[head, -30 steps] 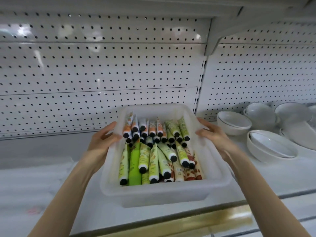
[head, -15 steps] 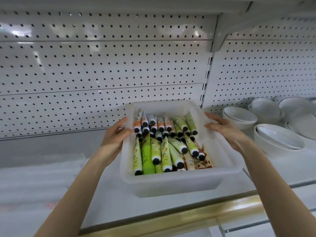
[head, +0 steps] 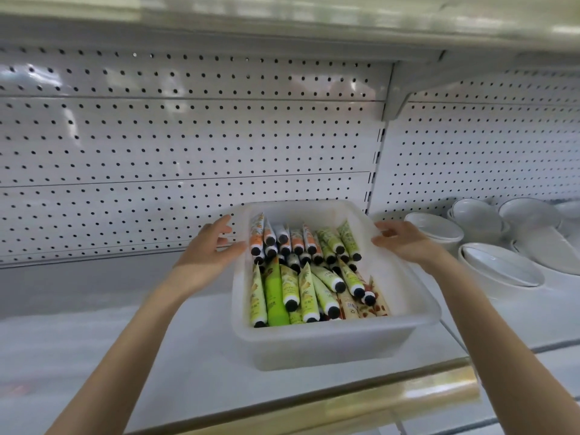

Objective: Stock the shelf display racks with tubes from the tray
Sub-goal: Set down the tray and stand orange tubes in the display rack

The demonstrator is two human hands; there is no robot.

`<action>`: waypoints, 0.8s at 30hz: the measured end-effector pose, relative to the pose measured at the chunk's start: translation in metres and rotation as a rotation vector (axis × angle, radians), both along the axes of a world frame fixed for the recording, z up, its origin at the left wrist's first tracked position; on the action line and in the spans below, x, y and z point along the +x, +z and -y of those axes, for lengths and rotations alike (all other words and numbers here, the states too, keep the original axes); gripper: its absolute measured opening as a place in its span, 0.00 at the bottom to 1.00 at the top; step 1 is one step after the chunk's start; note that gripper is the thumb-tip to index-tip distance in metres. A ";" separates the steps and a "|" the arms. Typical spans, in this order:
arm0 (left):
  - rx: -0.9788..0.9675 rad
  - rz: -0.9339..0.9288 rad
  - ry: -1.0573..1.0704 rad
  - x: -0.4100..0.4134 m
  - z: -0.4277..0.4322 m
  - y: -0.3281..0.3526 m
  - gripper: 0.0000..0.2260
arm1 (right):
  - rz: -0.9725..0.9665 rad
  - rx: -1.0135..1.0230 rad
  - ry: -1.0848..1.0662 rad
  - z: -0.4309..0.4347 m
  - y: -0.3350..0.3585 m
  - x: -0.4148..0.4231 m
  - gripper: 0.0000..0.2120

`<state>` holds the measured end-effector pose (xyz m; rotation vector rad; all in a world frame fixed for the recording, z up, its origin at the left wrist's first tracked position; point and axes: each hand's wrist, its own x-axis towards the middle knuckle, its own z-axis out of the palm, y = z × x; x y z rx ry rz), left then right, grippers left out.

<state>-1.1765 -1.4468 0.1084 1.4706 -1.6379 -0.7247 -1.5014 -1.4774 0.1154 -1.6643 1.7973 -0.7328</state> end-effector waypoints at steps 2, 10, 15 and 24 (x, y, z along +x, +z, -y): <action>-0.055 -0.035 0.018 0.003 -0.003 -0.001 0.24 | 0.002 -0.046 -0.010 0.000 -0.001 0.001 0.20; -0.040 -0.140 -0.006 0.003 0.003 -0.009 0.22 | 0.181 -0.320 -0.071 0.012 0.025 0.018 0.14; -0.016 -0.171 -0.023 -0.015 0.015 -0.013 0.24 | 0.271 -0.046 0.177 0.034 0.035 0.061 0.17; -0.078 -0.212 0.036 -0.017 0.020 -0.015 0.21 | -0.248 0.144 0.141 0.068 -0.002 0.106 0.18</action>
